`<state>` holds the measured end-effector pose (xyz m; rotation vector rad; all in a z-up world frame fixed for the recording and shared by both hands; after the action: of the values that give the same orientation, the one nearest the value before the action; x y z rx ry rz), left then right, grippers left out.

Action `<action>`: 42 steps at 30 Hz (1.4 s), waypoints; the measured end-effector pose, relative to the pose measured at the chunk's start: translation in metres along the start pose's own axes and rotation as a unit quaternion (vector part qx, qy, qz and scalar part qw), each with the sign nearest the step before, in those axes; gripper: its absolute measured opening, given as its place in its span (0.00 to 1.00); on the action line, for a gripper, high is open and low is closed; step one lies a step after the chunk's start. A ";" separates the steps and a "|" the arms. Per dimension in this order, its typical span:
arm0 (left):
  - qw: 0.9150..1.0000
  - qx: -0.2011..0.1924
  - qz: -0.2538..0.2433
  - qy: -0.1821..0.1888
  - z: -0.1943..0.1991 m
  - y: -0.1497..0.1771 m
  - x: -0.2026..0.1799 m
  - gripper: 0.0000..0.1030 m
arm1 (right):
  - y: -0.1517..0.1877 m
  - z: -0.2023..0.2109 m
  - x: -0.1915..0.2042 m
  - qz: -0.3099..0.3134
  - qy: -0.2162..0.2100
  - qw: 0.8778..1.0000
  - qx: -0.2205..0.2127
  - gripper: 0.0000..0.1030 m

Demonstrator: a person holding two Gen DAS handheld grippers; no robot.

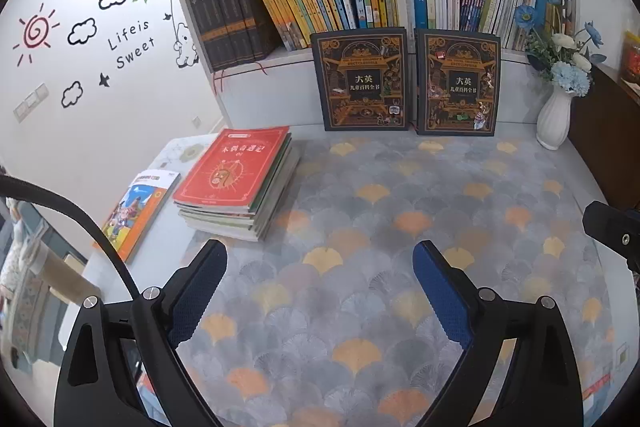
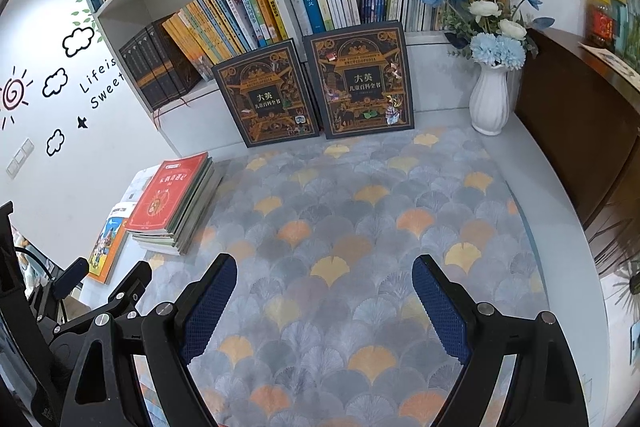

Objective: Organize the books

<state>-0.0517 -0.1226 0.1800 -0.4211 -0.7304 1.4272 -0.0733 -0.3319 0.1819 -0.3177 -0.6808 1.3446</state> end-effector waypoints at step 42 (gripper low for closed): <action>0.999 -0.008 -0.027 -0.015 0.012 0.003 -0.005 0.96 | 0.005 0.000 0.010 0.012 -0.023 1.000 0.004 0.85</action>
<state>-0.0615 -0.1294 0.1855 -0.3903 -0.7726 1.3806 -0.0766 -0.3207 0.1814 -0.2903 -0.7107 1.3807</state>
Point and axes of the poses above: each gripper's, at about its wrist camera, not at the fingertips, and z roughly against the way its jaws point, x to its left, y to its underside, the point moved 3 cm from there along -z, roughly the way its jaws point, and after that the axes turned 5 degrees about x, right-handed, at the moved point
